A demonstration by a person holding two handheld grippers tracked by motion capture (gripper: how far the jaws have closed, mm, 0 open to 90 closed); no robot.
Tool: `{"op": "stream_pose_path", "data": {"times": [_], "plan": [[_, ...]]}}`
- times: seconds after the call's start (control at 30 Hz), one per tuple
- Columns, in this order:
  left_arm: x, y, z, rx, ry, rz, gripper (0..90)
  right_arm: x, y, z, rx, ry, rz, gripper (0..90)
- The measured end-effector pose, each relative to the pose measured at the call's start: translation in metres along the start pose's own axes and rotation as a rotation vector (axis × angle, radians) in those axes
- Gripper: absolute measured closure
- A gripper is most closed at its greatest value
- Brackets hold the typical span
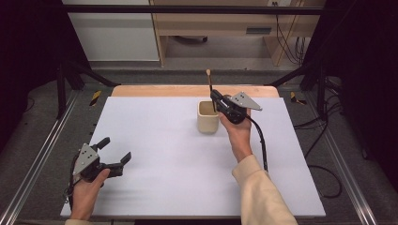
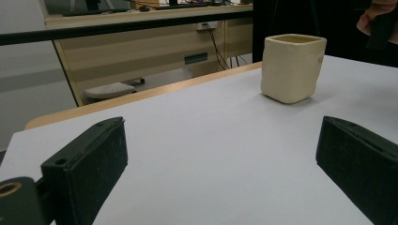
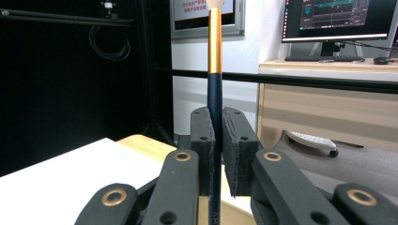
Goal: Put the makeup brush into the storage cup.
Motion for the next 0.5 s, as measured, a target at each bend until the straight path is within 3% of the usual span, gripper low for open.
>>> {"op": "stream_pose_path", "data": {"times": [0.5], "plan": [[-0.0005, -0.0005, 0.0007, 0.015, 0.016, 0.014, 1.7, 0.0059, 0.0023, -0.0004, -0.005, -0.009, -0.012, 83.5]]}}
Point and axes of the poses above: each handheld gripper's, and its own axes: z roughly backward along the jaws, x roughly out of its underside, y roughly to its right, the point moved 1 cm from there along -z, roughly forward along the jaws, and after that the axes turned 6 degrees about -y, right-handed, at the moved point
